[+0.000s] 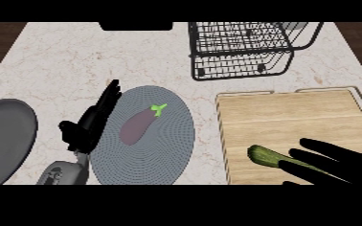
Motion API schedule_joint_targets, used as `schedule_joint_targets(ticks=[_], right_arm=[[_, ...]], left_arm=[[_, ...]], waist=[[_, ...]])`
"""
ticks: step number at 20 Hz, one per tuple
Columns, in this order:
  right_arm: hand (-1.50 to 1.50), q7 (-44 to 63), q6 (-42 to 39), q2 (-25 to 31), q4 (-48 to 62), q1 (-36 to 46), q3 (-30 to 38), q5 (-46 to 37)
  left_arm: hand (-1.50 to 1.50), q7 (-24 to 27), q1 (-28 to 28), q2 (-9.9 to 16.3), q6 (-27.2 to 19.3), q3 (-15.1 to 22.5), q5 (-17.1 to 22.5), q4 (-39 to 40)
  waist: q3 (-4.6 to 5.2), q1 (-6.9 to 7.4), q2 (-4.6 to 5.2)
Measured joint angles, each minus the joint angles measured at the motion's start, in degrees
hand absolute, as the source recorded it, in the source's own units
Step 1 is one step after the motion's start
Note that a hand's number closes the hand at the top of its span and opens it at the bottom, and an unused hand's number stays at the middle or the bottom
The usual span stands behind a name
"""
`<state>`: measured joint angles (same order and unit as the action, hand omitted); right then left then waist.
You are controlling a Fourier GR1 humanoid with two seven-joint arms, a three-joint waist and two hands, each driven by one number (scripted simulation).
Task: Pick the squash from the tray and place it in the tiered basket
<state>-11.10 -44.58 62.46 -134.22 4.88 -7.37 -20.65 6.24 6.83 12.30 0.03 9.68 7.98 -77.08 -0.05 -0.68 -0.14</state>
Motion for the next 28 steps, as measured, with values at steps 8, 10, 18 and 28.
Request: schedule_joint_targets(ticks=[8,10,18,28], right_arm=[[-1.5,0.27,4.55,-5.25,3.16,-4.94,-7.21,-18.07],[-1.5,-0.24,5.1,-7.21,5.11,-5.15,-9.34,-21.4],[-1.5,-4.49,9.51,-14.07,14.48,-4.91,-13.6,-31.86],[-1.5,-9.32,9.52,-20.04,24.01,-2.05,-12.61,-39.4]], left_arm=[[0.0,-1.29,-0.34,-0.94,0.64,0.0,-0.91,-1.78],[0.0,-0.85,-0.12,-1.26,0.88,-0.44,-1.22,-1.08],[0.0,-1.43,0.51,-1.53,2.41,-2.31,-1.81,-0.73],[0.0,-1.89,0.56,-2.98,3.48,-3.55,-3.78,-0.85]], waist=[[0.0,0.55,0.09],[0.03,0.65,0.13],[0.03,0.79,0.14],[0.05,0.77,0.15]])
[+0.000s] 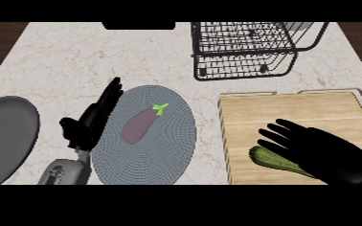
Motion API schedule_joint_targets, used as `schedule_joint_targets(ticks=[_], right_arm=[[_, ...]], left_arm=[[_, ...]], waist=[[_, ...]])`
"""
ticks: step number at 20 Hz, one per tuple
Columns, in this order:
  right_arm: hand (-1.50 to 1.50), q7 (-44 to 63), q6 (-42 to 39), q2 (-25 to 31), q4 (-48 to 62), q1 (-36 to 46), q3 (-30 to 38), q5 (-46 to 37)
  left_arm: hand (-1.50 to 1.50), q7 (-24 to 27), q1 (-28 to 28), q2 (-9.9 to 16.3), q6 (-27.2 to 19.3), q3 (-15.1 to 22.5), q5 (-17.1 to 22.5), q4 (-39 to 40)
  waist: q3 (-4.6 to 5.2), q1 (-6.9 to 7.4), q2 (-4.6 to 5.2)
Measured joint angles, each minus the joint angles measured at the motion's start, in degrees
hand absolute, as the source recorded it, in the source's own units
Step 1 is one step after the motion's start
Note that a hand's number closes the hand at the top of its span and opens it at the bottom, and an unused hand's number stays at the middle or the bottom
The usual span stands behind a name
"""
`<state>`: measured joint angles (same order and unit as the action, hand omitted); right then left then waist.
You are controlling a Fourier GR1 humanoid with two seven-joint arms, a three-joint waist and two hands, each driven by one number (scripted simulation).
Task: Pick the squash from the tray and place it in the tiered basket
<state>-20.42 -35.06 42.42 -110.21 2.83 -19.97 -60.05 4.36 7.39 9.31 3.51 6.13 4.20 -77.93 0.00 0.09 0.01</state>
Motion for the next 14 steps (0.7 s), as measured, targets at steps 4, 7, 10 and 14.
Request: schedule_joint_targets(ticks=[4,7,10,14], right_arm=[[-1.5,-2.12,0.47,-1.92,2.28,0.07,0.18,-2.88],[-1.5,-3.76,2.51,-3.76,5.54,-0.12,-0.55,-5.47],[1.5,-5.63,3.94,-5.42,7.98,-0.3,-0.34,-6.74],[1.5,-8.75,5.44,-7.39,7.97,-0.7,0.79,-4.54]], left_arm=[[0.0,0.53,-0.51,-0.56,0.78,-0.52,-0.59,0.38],[0.0,0.45,-0.3,-0.87,0.99,-0.98,-1.1,0.53],[0.0,0.59,-0.98,-1.02,1.33,-1.41,-1.4,-0.03],[0.0,1.19,-2.6,-0.82,1.93,-1.45,-1.58,-0.97]], waist=[[0.0,-0.04,-0.01],[0.01,-0.03,-0.01],[0.03,-0.01,-0.05],[0.27,-0.01,-0.23]])
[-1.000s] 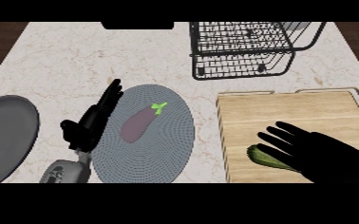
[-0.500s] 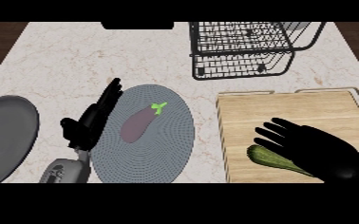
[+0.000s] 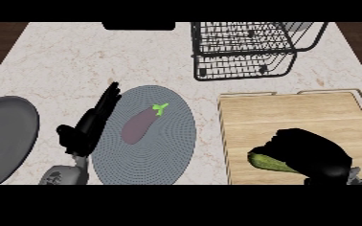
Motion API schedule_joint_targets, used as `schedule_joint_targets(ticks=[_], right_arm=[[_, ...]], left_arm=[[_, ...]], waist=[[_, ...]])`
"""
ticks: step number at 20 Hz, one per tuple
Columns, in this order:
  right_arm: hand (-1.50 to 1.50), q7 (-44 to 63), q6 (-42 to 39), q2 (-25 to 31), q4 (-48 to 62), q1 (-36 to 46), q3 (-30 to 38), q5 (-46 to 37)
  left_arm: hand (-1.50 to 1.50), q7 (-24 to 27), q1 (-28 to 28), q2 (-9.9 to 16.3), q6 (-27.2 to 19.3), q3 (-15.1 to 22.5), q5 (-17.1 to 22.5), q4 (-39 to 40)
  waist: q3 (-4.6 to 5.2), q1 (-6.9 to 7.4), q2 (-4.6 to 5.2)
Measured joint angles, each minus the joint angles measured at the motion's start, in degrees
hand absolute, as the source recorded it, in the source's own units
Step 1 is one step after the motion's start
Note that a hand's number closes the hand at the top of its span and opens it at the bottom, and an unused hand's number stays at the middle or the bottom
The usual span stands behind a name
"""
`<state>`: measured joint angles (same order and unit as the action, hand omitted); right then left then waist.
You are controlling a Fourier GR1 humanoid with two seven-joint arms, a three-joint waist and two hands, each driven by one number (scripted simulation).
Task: Pick the squash from the tray and place it in the tiered basket
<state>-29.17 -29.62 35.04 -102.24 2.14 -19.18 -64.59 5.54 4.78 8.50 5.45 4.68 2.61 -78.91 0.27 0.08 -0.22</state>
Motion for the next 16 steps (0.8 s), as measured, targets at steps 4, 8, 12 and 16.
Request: schedule_joint_targets(ticks=[4,8,12,16], right_arm=[[1.5,-2.04,0.14,-1.81,-0.94,0.07,0.34,0.82],[1.5,-4.46,1.81,-2.26,1.19,0.35,3.21,1.55],[1.5,0.21,2.87,-1.62,11.8,3.48,15.59,4.26],[1.5,6.52,4.0,0.39,23.32,8.22,28.1,6.37]], left_arm=[[0.0,-1.1,2.13,-0.62,-0.45,-0.57,-0.48,1.06],[0.0,-0.41,2.5,-0.87,0.18,-1.31,-0.6,1.95],[0.0,0.54,2.01,-1.22,0.38,-0.84,-0.84,1.99],[0.0,0.41,2.78,-1.54,0.53,-0.48,-0.89,1.94]], waist=[[0.0,-0.1,-0.01],[-0.12,-0.02,0.06],[-0.35,0.4,0.81],[-0.53,1.23,1.5]])
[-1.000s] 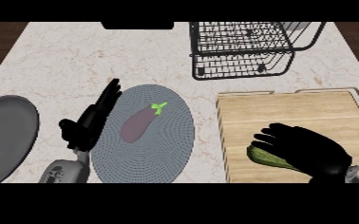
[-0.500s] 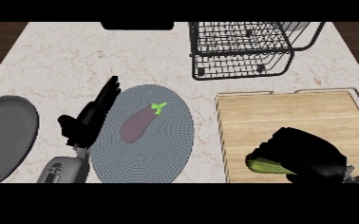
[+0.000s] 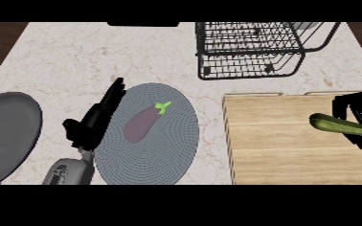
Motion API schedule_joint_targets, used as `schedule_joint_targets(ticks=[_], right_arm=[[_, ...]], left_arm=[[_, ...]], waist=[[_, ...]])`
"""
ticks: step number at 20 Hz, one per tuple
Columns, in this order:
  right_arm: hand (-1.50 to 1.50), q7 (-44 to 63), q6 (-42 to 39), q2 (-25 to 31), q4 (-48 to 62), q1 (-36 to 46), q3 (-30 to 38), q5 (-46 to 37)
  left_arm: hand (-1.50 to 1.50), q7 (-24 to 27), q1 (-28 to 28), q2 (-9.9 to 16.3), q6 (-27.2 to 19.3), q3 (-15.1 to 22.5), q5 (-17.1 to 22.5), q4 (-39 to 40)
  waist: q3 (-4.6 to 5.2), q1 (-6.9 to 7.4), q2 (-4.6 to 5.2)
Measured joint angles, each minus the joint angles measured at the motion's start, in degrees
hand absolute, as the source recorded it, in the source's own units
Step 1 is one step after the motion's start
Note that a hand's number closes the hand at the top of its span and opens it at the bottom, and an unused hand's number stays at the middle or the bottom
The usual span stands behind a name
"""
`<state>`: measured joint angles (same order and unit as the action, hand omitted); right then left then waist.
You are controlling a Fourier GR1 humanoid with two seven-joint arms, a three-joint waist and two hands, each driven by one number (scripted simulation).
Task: Pick the squash from the tray and place it in the tiered basket
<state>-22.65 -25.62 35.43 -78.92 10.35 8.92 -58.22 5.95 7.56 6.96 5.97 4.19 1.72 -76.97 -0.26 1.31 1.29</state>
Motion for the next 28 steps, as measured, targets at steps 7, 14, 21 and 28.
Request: schedule_joint_targets(ticks=[7,14,21,28], right_arm=[[1.5,0.68,3.76,4.2,20.62,13.31,12.83,4.74],[1.5,-4.57,-1.22,6.92,31.1,25.47,21.34,15.32],[1.5,0.69,-5.24,7.32,35.49,40.13,20.01,17.97],[1.5,14.33,-5.47,1.69,37.58,54.65,18.19,19.22]], left_arm=[[0.0,-1.17,0.77,-0.6,0.28,1.04,-0.33,-0.64],[0.0,-1.19,-0.06,-0.45,0.23,0.64,-0.32,-0.71],[0.0,-0.63,0.24,-0.04,0.5,-0.4,-0.47,0.35],[0.0,-1.11,-0.26,-0.42,0.61,-0.26,-0.59,-0.56]], waist=[[-0.01,1.69,-0.19],[0.12,0.78,-0.76],[0.27,0.09,-1.03],[0.32,0.14,-1.14]])
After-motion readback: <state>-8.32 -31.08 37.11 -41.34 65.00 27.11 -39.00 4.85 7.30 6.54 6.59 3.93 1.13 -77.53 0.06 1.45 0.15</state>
